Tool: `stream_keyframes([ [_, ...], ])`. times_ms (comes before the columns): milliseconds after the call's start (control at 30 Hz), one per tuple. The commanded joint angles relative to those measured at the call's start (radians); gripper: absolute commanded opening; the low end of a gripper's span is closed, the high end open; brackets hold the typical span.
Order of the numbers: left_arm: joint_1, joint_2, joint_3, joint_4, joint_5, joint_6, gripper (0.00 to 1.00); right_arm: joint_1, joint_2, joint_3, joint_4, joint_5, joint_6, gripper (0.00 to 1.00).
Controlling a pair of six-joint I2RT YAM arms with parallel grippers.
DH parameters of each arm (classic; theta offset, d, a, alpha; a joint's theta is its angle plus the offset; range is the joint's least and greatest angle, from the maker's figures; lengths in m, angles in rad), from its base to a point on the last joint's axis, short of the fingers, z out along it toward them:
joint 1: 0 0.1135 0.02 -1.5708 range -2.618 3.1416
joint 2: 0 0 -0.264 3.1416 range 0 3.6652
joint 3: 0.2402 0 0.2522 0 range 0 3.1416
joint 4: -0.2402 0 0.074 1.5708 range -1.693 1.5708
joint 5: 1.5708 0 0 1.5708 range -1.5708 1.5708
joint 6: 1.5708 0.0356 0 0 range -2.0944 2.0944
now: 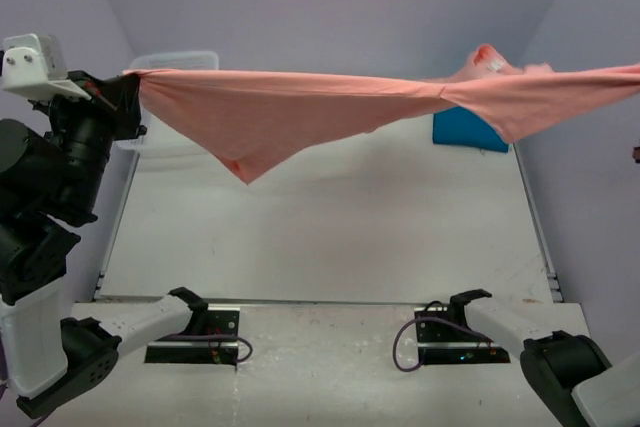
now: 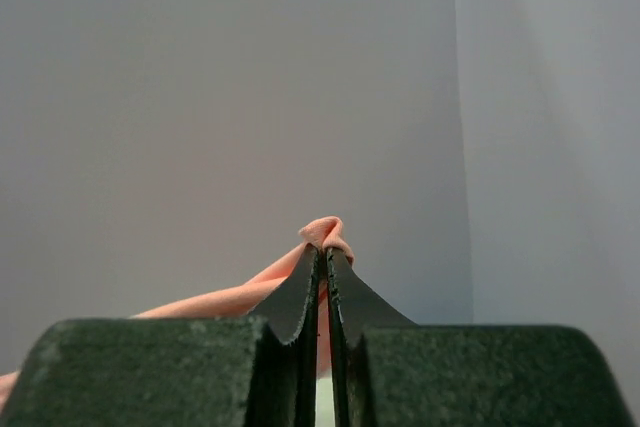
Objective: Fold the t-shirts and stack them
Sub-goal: Flatten out the tshirt
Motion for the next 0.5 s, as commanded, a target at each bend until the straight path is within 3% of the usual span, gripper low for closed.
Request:
stream_keyframes([
  [0, 0.008, -0.005, 0.019, -0.025, 0.113, -0.027, 0.00, 0.063, -0.005, 0.019, 0.026, 0.105, -0.058, 0.00],
  [167, 0.010, 0.008, 0.089, -0.033, 0.159, -0.022, 0.00, 0.068, 0.001, 0.053, 0.003, 0.044, -0.032, 0.00],
  [300, 0.008, 0.080, 0.073, -0.022, 0.090, -0.005, 0.00, 0.069, 0.079, 0.058, 0.023, 0.039, -0.046, 0.00],
  [467, 0.014, 0.280, -0.179, 0.056, 0.021, -0.036, 0.00, 0.066, 0.320, 0.039, 0.043, 0.052, -0.071, 0.00],
])
